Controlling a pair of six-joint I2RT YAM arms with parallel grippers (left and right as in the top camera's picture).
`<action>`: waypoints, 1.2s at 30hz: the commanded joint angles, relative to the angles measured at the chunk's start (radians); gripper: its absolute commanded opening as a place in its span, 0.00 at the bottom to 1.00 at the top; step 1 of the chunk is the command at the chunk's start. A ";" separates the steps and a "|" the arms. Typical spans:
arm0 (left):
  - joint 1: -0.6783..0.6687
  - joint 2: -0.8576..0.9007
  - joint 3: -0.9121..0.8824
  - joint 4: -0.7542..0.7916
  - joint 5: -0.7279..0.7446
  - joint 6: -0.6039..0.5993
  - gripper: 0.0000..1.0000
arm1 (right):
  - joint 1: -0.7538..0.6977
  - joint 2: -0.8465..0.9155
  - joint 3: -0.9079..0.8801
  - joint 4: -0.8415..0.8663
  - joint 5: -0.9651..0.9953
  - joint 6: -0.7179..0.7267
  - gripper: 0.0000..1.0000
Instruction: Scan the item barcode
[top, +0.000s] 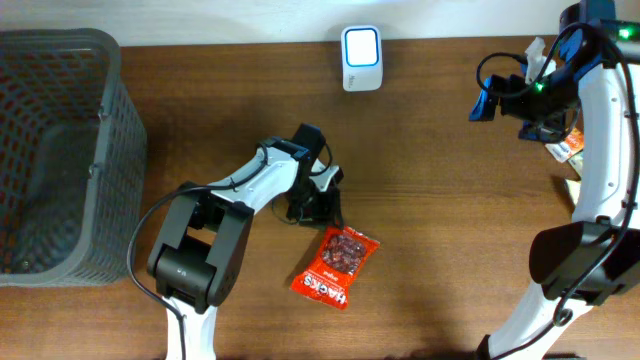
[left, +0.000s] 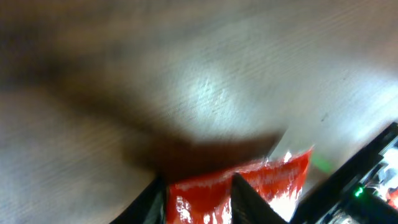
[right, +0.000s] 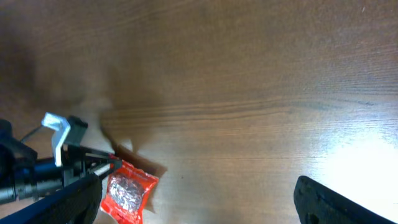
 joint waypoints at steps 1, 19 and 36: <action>0.028 0.018 0.004 0.110 -0.026 -0.126 0.23 | 0.007 0.003 -0.004 -0.039 -0.006 -0.011 0.99; 0.235 0.018 0.856 -0.548 -0.520 -0.123 0.99 | 0.591 -0.526 -0.805 0.259 -0.013 0.325 0.99; 0.256 0.018 0.856 -0.628 -0.562 -0.140 0.99 | 0.908 -0.223 -1.270 0.937 -0.054 1.078 0.73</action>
